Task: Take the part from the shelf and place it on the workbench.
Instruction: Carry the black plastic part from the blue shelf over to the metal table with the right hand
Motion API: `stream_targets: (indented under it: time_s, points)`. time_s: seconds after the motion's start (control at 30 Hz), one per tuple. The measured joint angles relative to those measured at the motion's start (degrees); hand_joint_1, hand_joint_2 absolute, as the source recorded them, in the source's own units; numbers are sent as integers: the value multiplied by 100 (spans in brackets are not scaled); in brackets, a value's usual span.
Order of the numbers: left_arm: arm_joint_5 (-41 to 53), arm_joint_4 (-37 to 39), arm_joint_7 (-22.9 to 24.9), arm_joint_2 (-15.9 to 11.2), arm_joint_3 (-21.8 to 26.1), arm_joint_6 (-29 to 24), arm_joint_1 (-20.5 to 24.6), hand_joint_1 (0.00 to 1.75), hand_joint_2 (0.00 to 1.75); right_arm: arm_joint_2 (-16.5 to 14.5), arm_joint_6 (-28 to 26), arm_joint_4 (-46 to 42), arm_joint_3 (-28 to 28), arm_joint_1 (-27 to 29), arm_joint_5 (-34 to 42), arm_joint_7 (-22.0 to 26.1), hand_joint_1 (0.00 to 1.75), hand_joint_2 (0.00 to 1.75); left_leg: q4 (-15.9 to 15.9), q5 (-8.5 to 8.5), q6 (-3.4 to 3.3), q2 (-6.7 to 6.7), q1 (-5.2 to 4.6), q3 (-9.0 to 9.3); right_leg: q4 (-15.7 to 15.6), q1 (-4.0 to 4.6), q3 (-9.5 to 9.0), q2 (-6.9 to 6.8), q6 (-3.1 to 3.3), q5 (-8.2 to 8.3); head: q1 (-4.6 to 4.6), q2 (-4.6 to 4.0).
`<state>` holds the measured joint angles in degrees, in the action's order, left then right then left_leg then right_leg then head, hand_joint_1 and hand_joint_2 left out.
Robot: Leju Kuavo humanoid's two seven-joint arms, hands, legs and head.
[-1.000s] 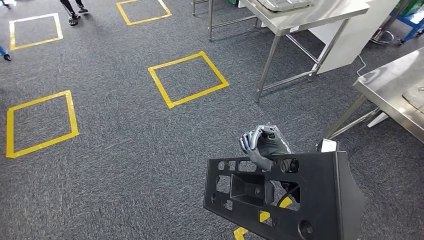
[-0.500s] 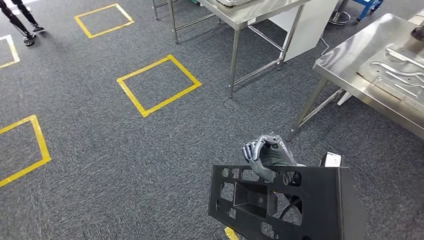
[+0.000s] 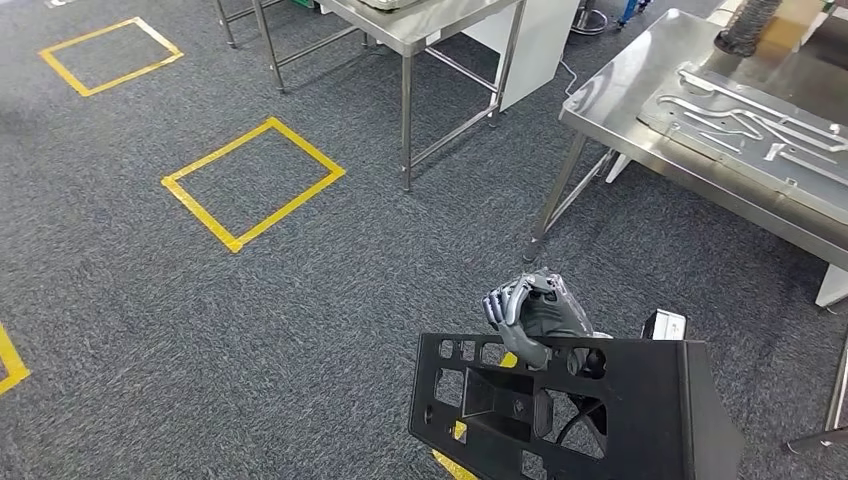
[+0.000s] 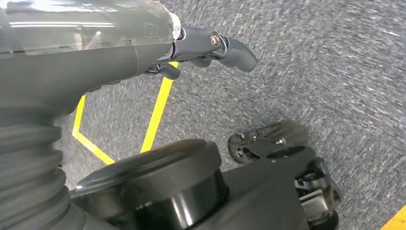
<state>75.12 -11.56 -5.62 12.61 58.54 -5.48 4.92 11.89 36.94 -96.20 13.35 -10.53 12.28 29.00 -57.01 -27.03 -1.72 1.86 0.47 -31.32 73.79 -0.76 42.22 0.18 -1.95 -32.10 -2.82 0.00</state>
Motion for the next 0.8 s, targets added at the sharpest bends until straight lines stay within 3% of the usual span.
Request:
stream_targets:
  time_s: [0.07, 0.13, 0.2, 0.27, 0.33, 0.4, 0.47, 0.5, 0.57, 0.63, 0.7, 0.77, 0.8]
  points:
    - [8, 0, -1, 1, -2, 1, 7, 0, 175, 0, -4, -4, -4, 13, 0, -1, 175, 175, 0, -28, 20, 125, -6, 36, -645, 8, -347, -90, 28, 368, 0, 0]
    - [12, 0, -5, 1, -3, 4, 14, 0, 175, 0, -11, -23, -15, 2, 1, -7, 175, 175, -2, -65, 60, 227, -31, 75, -1384, 62, -735, -294, 89, 607, 1, 0]
    - [12, 0, -11, 1, -3, 9, 22, 0, 175, 0, -20, -45, -25, -17, 3, -30, 175, 175, -1, -95, 113, 324, -54, 97, -1608, 115, -829, -353, 145, 614, 0, 0]
    - [11, 0, -18, -2, -3, 11, 41, 0, 175, 0, -25, -58, -37, -31, 12, -77, 175, 175, -3, -130, 176, 390, -55, 126, -1629, 101, -828, -227, 196, 631, 0, 0]
    - [4, 0, -29, -4, -3, 8, 60, 0, 175, 7, -21, -62, -49, -77, 35, -122, 175, 175, -234, -296, 236, 204, -42, 55, -1672, 60, -857, -115, 254, 652, 0, 0]
    - [-12, 0, -37, -5, -2, 2, 58, 0, 175, 15, -10, -56, -51, -136, 61, -141, 175, 175, -943, -656, 271, -67, -28, -272, -1687, 46, -873, -1, 294, 656, 0, 0]
    - [-28, 0, -44, -6, 1, -1, 58, 0, 175, 17, -2, -36, -51, -158, 77, -150, 175, 175, -1647, -896, 284, -143, -26, -637, -1679, 55, -877, 126, 307, 651, 0, 0]
    - [-31, 0, -43, -7, 2, -1, 63, 0, 175, 17, 1, -21, -50, -163, 83, -154, 175, 175, -1728, -847, 282, -150, -26, -699, -1673, 58, -883, 195, 308, 648, 0, 0]
    - [-23, 0, -31, -10, 3, 0, 63, 0, 175, 17, 2, 3, -48, -185, 92, -159, 175, 175, -1193, -429, 257, -217, -24, -493, -1657, 56, -906, 346, 297, 636, 0, 0]
    - [-21, 0, -20, -18, 3, 2, 39, 0, 175, 17, 2, 21, -48, -220, 101, -160, 175, 175, -408, -68, 217, -498, -1, -163, -1625, 54, -899, 496, 263, 620, 0, 0]
    - [-17, 0, -15, -24, 2, 8, 27, 0, 175, 17, -4, 36, -46, -239, 104, -156, 175, 175, -96, -7, 179, -683, 9, -44, -1603, 32, -844, 622, 199, 629, -1, 0]
    - [-11, 0, -2, -25, 1, 16, 24, 0, 175, 17, -18, 38, -45, -217, 100, -139, 175, 175, -50, 9, 123, -582, 10, -31, -1612, 10, -804, 730, 121, 651, -1, 0]
    - [-8, 0, 3, -25, 0, 19, 26, 0, 175, 8, -25, 36, -45, -200, 97, -125, 175, 175, -17, 26, 85, -511, 19, -15, -1579, 20, -783, 674, 91, 626, 0, 0]
